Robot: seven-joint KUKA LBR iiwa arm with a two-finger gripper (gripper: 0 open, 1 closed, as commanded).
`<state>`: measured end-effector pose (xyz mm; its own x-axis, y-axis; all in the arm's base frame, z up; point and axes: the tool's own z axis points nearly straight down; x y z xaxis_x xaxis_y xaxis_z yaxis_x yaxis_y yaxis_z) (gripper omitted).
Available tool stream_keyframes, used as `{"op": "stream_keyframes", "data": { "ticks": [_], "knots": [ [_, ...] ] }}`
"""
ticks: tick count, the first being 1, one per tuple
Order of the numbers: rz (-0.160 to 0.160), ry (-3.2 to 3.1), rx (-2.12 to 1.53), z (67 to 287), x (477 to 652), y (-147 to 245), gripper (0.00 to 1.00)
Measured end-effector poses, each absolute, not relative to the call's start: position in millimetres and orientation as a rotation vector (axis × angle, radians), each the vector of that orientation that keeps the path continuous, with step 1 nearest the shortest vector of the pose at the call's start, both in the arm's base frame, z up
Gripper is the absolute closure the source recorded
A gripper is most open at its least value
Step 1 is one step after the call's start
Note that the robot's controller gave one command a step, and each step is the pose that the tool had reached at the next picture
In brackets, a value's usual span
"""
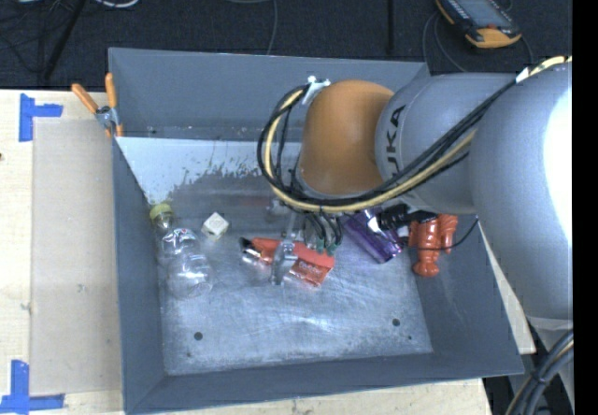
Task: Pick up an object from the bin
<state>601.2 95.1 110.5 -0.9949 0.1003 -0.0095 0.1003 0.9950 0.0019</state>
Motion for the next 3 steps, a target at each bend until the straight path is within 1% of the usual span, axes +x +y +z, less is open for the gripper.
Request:
{"op": "stream_keyframes", "data": {
  "ticks": [1, 3],
  "knots": [
    [0.003, 3.129, 0.055, 74.2, 611.9, 102.0, 1.00],
    [0.003, 3.130, 0.056, 75.0, 611.5, 101.8, 1.00]
  ]
}}
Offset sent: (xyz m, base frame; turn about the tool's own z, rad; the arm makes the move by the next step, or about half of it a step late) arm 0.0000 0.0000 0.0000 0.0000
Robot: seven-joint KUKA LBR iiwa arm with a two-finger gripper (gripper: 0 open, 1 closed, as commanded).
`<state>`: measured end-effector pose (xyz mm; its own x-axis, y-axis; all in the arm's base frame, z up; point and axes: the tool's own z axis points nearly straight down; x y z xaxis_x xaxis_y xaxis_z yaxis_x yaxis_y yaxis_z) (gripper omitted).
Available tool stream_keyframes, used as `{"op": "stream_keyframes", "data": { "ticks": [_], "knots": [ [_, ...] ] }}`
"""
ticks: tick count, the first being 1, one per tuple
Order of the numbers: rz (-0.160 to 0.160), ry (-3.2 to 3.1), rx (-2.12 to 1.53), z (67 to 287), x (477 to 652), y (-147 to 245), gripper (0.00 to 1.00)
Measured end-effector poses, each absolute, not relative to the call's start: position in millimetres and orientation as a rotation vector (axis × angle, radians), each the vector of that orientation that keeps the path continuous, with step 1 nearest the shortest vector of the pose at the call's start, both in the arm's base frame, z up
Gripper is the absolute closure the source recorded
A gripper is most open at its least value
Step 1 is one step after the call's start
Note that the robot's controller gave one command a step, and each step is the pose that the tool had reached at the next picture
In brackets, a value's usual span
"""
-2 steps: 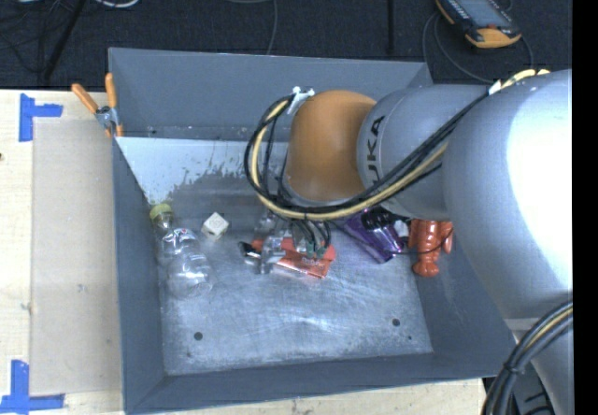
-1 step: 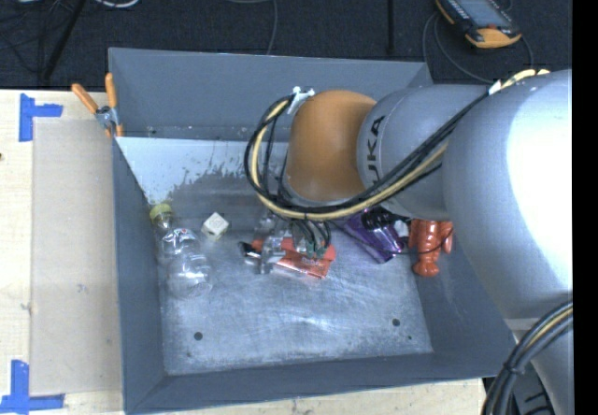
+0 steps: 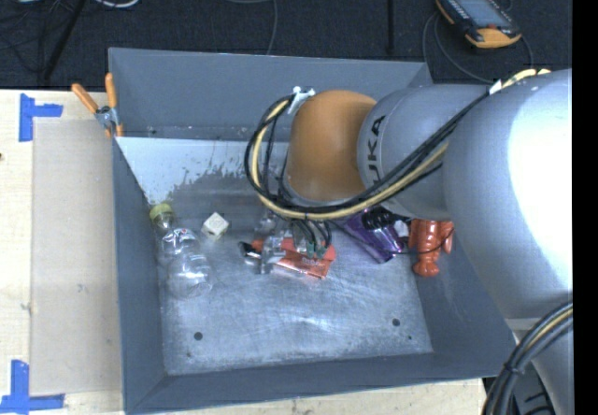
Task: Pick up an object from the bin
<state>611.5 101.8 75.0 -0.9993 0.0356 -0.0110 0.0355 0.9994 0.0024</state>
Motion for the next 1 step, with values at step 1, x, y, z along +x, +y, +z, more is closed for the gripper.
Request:
{"op": "stream_keyframes", "data": {
  "ticks": [1],
  "knots": [
    [0.000, 3.139, 0.040, 114.9, 604.0, 102.0, 1.00]
  ]
}}
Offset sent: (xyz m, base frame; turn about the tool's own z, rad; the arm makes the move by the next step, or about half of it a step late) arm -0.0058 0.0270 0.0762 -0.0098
